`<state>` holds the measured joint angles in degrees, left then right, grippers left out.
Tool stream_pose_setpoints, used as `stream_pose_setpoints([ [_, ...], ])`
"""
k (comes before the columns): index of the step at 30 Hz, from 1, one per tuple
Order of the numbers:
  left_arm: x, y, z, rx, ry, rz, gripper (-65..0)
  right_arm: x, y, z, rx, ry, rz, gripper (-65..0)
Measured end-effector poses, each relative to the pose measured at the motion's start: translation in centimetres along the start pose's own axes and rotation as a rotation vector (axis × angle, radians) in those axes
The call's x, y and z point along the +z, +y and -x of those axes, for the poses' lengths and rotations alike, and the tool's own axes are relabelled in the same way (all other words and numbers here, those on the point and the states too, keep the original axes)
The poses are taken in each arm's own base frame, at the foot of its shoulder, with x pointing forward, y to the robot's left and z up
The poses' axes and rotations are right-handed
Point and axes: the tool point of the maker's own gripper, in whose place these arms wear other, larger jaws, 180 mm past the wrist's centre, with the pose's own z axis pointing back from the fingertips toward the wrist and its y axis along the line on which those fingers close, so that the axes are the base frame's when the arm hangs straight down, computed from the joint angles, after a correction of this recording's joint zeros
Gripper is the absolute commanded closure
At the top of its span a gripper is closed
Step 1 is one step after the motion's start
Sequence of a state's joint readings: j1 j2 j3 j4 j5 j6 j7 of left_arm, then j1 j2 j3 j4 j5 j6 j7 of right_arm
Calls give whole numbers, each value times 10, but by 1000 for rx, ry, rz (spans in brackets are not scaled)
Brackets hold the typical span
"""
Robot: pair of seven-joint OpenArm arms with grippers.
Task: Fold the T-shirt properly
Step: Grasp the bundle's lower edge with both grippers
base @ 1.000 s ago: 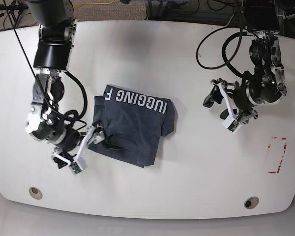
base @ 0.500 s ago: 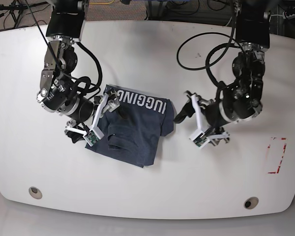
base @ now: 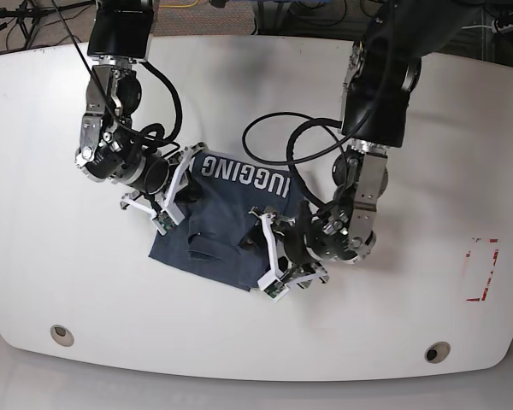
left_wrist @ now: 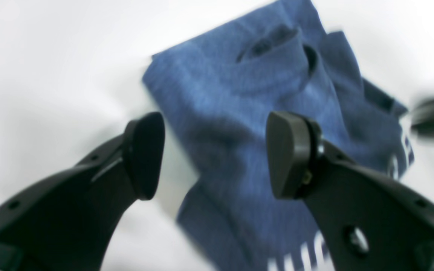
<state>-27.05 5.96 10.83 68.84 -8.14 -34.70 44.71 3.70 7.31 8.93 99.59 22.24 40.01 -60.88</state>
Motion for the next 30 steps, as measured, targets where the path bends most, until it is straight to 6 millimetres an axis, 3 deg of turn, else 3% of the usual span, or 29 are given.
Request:
stream_pose_setpoints([
  [4, -25, -11, 14, 46, 44, 50, -397, -9, -3, 14, -36, 24, -7, -97],
  [9, -42, -18, 21, 99, 40, 96, -397, -21, -3, 19, -94, -19, -40, -101],
  [19, -64, 10, 51, 295, 34, -10, -399, -48, -4, 48, -209, 1, -85, -101],
  [30, -70, 13, 51, 346, -26, -16, -400, -58, -4, 44, -193, -15, -115, -100],
])
